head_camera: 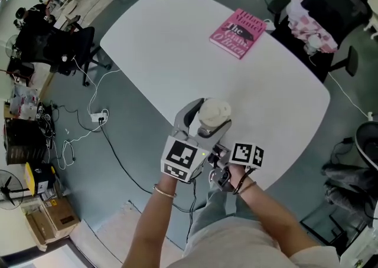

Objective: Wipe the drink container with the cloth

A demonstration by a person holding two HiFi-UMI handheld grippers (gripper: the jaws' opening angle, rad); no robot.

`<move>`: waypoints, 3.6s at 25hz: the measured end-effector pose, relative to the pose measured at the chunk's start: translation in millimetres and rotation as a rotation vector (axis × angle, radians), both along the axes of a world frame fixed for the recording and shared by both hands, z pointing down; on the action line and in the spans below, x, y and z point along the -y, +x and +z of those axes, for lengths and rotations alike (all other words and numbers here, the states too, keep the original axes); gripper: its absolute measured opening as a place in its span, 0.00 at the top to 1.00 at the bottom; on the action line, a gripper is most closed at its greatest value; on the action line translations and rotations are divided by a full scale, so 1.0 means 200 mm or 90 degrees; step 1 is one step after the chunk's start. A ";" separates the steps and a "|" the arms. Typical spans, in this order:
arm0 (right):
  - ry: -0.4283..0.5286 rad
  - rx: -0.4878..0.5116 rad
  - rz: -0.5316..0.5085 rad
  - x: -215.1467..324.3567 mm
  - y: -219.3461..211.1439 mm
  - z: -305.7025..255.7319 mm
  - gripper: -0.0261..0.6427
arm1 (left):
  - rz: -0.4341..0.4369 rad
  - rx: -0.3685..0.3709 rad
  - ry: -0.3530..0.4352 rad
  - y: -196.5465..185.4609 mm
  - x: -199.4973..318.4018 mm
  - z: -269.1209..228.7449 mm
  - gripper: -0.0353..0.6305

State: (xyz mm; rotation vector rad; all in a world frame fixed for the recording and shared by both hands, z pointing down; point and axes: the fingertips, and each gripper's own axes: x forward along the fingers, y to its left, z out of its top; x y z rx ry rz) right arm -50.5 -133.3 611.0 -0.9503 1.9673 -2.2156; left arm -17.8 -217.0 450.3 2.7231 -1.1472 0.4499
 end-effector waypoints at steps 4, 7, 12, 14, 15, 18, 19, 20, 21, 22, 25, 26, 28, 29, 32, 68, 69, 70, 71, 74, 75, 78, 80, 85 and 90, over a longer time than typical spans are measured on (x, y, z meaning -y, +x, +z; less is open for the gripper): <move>0.062 -0.021 -0.051 -0.02 -0.01 -0.08 0.86 | -0.006 -0.007 0.006 0.00 -0.01 0.01 0.39; 0.105 -0.047 -0.085 -0.03 0.00 -0.14 0.86 | -0.010 -0.006 0.009 0.00 -0.01 0.01 0.39; 0.164 -0.104 -0.137 -0.08 0.04 -0.22 0.86 | -0.008 0.001 0.013 0.00 -0.01 0.00 0.39; 0.193 -0.135 -0.153 -0.09 0.07 -0.26 0.86 | -0.011 -0.006 0.023 -0.01 -0.01 -0.03 0.39; 0.207 -0.149 -0.157 -0.09 0.09 -0.28 0.86 | -0.013 -0.011 0.026 -0.02 -0.01 -0.04 0.39; 0.241 -0.183 -0.166 -0.12 0.15 -0.34 0.86 | -0.017 -0.025 0.031 -0.03 -0.02 -0.06 0.39; 0.250 -0.196 -0.169 -0.13 0.18 -0.35 0.86 | -0.018 -0.030 0.035 -0.04 -0.03 -0.08 0.39; 0.259 -0.212 -0.172 -0.15 0.22 -0.37 0.86 | -0.019 -0.035 0.041 -0.05 -0.05 -0.11 0.39; 0.268 -0.231 -0.171 -0.16 0.27 -0.39 0.86 | -0.021 -0.040 0.048 -0.06 -0.07 -0.14 0.40; 0.277 -0.251 -0.164 -0.16 0.32 -0.41 0.86 | -0.026 -0.047 0.056 -0.08 -0.08 -0.17 0.41; 0.309 -0.322 -0.120 -0.11 0.50 -0.49 0.86 | -0.056 -0.069 0.080 -0.17 -0.10 -0.29 0.44; 0.322 -0.349 -0.103 -0.08 0.56 -0.52 0.86 | -0.070 -0.074 0.087 -0.20 -0.11 -0.32 0.44; 0.352 -0.406 -0.072 -0.01 0.68 -0.60 0.86 | -0.104 -0.077 0.099 -0.27 -0.12 -0.37 0.44; 0.370 -0.432 -0.057 0.02 0.73 -0.64 0.86 | -0.124 -0.076 0.105 -0.31 -0.12 -0.39 0.44; 0.431 -0.477 -0.001 0.11 0.84 -0.81 0.86 | -0.182 -0.081 0.120 -0.41 -0.13 -0.45 0.45; 0.680 -0.669 0.323 0.32 1.53 -1.56 0.86 | -0.432 -0.090 0.156 -0.82 -0.13 -0.68 0.95; 0.678 -0.671 0.316 0.32 1.52 -1.56 0.86 | -0.431 -0.091 0.154 -0.82 -0.12 -0.67 0.95; 0.674 -0.672 0.307 0.32 1.52 -1.55 0.86 | -0.431 -0.092 0.152 -0.82 -0.12 -0.67 0.95; 0.669 -0.669 0.299 0.32 1.51 -1.54 0.86 | -0.432 -0.094 0.151 -0.82 -0.12 -0.66 0.95; 0.666 -0.660 0.294 0.32 1.50 -1.53 0.86 | -0.439 -0.104 0.147 -0.82 -0.12 -0.65 0.95; 0.671 -0.666 0.294 0.32 1.49 -1.53 0.86 | -0.441 -0.106 0.146 -0.82 -0.12 -0.65 0.95; 0.684 -0.668 0.296 0.30 1.48 -1.55 0.86 | -0.439 -0.109 0.142 -0.81 -0.12 -0.64 0.95; 0.687 -0.660 0.299 0.29 1.47 -1.57 0.86 | -0.432 -0.109 0.139 -0.80 -0.13 -0.64 0.95; 0.687 -0.653 0.300 0.26 1.47 -1.56 0.86 | -0.427 -0.112 0.138 -0.78 -0.15 -0.63 0.95; 0.688 -0.657 0.306 0.22 1.48 -1.57 0.86 | -0.426 -0.118 0.139 -0.76 -0.17 -0.64 0.95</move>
